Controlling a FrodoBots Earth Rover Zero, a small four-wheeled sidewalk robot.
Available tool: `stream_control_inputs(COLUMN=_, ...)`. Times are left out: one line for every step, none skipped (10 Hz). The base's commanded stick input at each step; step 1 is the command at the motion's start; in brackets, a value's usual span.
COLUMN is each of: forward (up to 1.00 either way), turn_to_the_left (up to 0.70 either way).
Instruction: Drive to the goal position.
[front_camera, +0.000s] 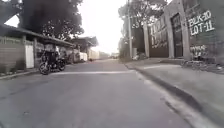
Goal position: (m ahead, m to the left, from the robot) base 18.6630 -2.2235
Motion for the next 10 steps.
stream_control_inputs(forward=1.0, turn_to_the_left=-0.4)
stream_control_inputs(forward=1.0, turn_to_the_left=-0.4)
stream_control_inputs(forward=1.0, turn_to_the_left=-0.4)
stream_control_inputs(forward=1.0, turn_to_the_left=-0.34)
stream_control_inputs(forward=1.0, turn_to_the_left=0.0)
stream_control_inputs(forward=1.0, turn_to_the_left=0.0)
stream_control_inputs(forward=1.0, turn_to_the_left=0.0)
stream_control_inputs(forward=1.0, turn_to_the_left=0.0)
stream_control_inputs(forward=1.0, turn_to_the_left=0.0)
stream_control_inputs(forward=1.0, turn_to_the_left=0.0)
